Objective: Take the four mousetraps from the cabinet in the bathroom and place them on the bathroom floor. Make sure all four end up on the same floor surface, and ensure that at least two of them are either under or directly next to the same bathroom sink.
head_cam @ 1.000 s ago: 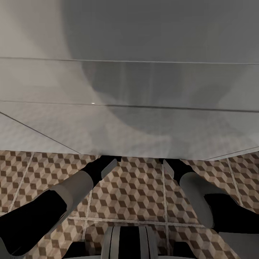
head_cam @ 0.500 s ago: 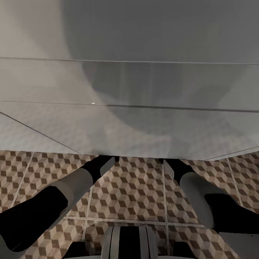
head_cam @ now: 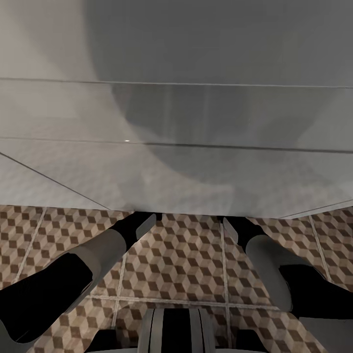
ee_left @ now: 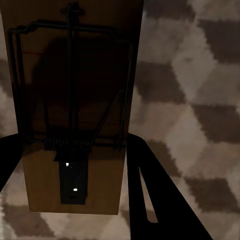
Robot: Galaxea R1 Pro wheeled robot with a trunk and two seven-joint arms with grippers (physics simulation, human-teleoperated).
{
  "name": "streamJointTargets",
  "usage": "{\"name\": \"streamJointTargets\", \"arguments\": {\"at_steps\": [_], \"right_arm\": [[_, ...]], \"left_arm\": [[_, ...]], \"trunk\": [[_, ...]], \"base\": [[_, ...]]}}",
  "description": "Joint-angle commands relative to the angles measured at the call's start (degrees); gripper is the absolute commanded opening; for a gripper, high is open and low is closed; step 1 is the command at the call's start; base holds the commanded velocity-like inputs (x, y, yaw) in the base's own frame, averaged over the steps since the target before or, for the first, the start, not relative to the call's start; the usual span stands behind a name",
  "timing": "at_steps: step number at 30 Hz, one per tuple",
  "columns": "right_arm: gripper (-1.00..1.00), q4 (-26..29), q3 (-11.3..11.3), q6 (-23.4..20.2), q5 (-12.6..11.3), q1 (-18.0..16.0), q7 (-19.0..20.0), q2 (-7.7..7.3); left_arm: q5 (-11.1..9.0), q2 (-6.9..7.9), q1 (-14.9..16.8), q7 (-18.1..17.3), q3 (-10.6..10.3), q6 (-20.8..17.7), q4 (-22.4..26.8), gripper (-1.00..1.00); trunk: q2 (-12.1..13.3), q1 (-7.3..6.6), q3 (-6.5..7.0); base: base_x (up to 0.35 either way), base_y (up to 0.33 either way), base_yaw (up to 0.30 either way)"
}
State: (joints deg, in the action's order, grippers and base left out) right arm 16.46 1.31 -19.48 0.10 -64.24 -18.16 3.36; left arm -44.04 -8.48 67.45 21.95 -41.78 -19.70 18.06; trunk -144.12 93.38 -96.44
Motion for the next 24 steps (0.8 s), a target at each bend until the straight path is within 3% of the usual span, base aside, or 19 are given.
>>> {"name": "streamJointTargets", "arguments": {"at_steps": [1,24], "right_arm": [[-1.0,0.14,0.09,0.06,0.01,-0.62,0.04,0.01],[-1.0,0.23,0.09,0.13,-0.04,-0.58,0.06,-0.17]], "left_arm": [[-0.09,0.03,1.9,-0.06,0.25,-0.06,-0.03,-1.0],[-0.08,-0.01,1.9,-0.06,0.21,0.1,0.04,-1.0]], "trunk": [[0.0,-0.01,0.0],[0.0,-0.01,-1.95]], "base": [[0.0,0.0,0.0],[0.0,0.0,0.05]]}}
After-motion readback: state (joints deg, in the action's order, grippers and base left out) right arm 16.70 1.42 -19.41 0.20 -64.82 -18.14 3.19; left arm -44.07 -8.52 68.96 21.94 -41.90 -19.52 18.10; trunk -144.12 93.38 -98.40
